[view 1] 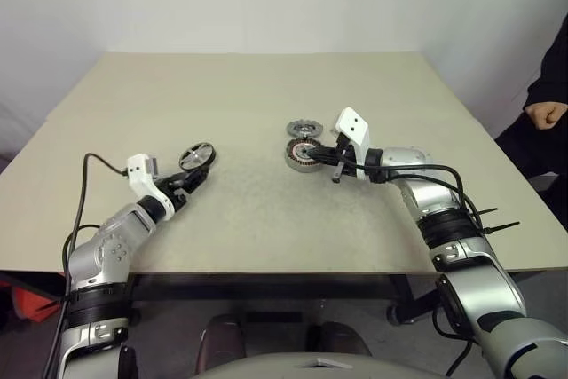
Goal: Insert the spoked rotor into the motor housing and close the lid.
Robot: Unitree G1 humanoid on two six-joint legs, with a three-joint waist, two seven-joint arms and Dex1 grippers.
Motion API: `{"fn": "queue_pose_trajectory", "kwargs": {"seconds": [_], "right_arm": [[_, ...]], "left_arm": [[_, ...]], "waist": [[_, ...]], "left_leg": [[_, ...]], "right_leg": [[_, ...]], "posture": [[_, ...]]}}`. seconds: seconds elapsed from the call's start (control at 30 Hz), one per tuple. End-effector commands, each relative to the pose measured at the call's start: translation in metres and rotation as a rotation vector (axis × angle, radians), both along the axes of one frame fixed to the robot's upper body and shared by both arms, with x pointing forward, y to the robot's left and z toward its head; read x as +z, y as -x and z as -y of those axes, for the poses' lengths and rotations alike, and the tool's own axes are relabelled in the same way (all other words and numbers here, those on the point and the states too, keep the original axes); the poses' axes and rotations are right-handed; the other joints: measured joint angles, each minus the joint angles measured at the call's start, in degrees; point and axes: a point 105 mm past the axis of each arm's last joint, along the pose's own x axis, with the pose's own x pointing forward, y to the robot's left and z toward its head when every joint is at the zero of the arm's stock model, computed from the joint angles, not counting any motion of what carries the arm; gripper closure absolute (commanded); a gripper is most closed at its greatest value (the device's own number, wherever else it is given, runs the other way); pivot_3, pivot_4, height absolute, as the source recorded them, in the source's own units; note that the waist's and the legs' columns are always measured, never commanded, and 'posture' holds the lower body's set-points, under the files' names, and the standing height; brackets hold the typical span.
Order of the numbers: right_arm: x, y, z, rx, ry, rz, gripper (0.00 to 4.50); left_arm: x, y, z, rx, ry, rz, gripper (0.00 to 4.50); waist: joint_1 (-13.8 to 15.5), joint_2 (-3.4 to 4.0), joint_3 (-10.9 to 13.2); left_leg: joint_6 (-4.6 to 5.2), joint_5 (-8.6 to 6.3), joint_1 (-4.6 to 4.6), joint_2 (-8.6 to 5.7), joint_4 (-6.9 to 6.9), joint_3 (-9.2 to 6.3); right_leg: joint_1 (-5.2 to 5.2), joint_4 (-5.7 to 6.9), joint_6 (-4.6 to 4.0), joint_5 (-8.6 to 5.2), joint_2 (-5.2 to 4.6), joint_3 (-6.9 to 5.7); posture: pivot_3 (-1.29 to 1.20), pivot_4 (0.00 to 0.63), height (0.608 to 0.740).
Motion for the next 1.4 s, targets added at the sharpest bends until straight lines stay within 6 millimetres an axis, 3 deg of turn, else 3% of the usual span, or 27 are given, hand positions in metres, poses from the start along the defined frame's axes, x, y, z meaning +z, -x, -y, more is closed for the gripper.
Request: {"fn": "queue_pose_trajectory", "kwargs": {"seconds": [0.03,0.17,0.37,0.53,0.8,1.17,1.4], "right_arm": [[0.023,-0.009,-0.001,0.005,-0.007,0.093,4.48],[0.019,-0.010,-0.001,0.018,0.021,0.096,4.48],[0.004,-0.004,0.004,0.100,0.159,0.068,4.48],[0.007,-0.008,0.006,0.127,0.221,0.093,2.83],[0.006,-0.016,0.002,0.173,0.339,0.167,0.02],[0.022,-0.035,0.005,0.286,0.620,0.246,0.02],[0.020,-0.034,-0.001,0.375,0.736,0.229,0.02]], "left_arm": [[0.031,0.003,0.022,-0.167,-0.180,0.180,0.32],[0.043,0.001,0.032,-0.251,-0.374,0.303,0.32],[0.050,-0.001,0.046,-0.328,-0.453,0.397,0.32],[0.049,0.001,0.058,-0.380,-0.428,0.414,0.32],[0.043,0.002,0.061,-0.395,-0.423,0.403,0.32],[0.037,0.001,0.062,-0.401,-0.429,0.394,0.32],[0.043,0.003,0.067,-0.407,-0.384,0.411,0.32]], "waist": [[0.1,0.00,0.0],[0.0,0.00,0.0],[0.0,0.01,0.0],[-0.1,0.01,0.0],[-0.1,0.01,0.0],[-0.3,0.04,0.0],[-0.3,0.05,0.0]], "left_leg": [[-0.01,0.00,-0.02,0.00,0.00,0.00],[-0.01,0.01,0.03,-0.01,0.01,0.00],[-0.01,0.01,0.00,-0.03,0.02,0.00],[-0.01,0.01,-0.01,-0.03,0.02,0.02],[-0.02,0.01,-0.02,-0.02,0.08,0.02],[-0.01,0.00,-0.13,0.01,0.20,0.02],[-0.01,0.00,-0.20,0.03,0.22,0.02]], "right_leg": [[0.00,0.00,-0.05,0.03,0.00,-0.01],[0.05,0.02,-0.06,0.04,0.00,-0.02],[0.04,0.02,-0.16,0.10,-0.01,-0.01],[0.00,0.05,-0.20,0.12,0.00,-0.01],[-0.01,0.11,-0.21,0.12,0.00,-0.01],[-0.16,0.29,-0.26,0.12,0.00,-0.01],[-0.24,0.38,-0.32,0.09,0.00,-0.01]], "posture": [[0.00,0.000,0.740],[0.00,0.000,0.740],[0.00,0.000,0.740],[0.00,0.000,0.740],[0.00,0.000,0.740],[0.00,0.000,0.740],[0.00,0.000,0.740]]}}
